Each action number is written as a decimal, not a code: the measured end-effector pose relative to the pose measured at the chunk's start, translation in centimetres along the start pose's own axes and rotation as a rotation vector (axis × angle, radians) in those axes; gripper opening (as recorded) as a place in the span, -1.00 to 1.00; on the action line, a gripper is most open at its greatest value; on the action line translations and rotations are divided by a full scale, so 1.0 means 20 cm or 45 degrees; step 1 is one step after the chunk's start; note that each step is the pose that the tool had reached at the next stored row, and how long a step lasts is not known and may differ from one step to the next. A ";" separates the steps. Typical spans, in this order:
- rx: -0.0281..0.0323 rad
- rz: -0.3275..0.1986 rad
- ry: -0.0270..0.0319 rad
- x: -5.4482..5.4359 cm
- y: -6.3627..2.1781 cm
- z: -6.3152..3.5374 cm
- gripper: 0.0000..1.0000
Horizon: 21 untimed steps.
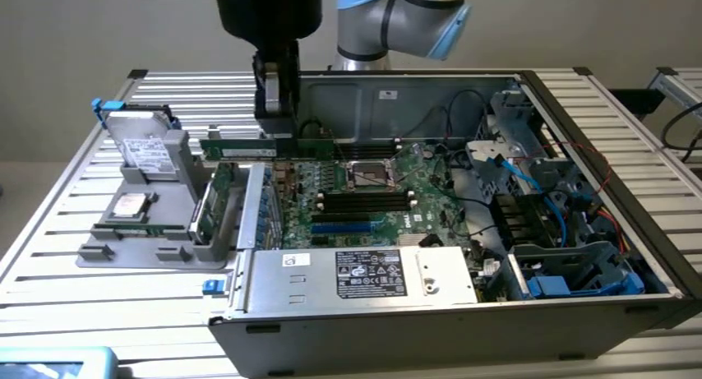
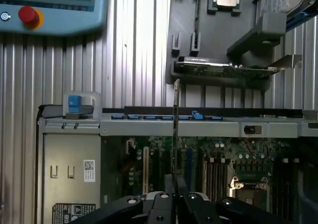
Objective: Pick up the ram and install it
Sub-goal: 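Pick up the ram and move it above insertion slot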
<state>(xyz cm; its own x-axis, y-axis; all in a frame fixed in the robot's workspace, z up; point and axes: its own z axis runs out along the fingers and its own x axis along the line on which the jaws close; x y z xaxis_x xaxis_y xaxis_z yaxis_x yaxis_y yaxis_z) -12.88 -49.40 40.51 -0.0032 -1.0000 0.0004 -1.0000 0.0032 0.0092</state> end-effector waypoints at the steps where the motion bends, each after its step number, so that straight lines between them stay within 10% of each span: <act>1: 0.0000 0.000 0.0005 0.00 -0.022 0.003 -0.73; 13: 0.0037 0.000 0.0239 -0.09 -0.285 0.047 -0.73; 21: 0.0176 0.000 0.0264 -0.17 -0.424 0.064 -0.73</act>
<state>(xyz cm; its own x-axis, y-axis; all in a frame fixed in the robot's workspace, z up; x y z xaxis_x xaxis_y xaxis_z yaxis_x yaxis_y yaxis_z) -4.40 -46.12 39.16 -0.0035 -0.9998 0.0212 -1.0000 0.0034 -0.0046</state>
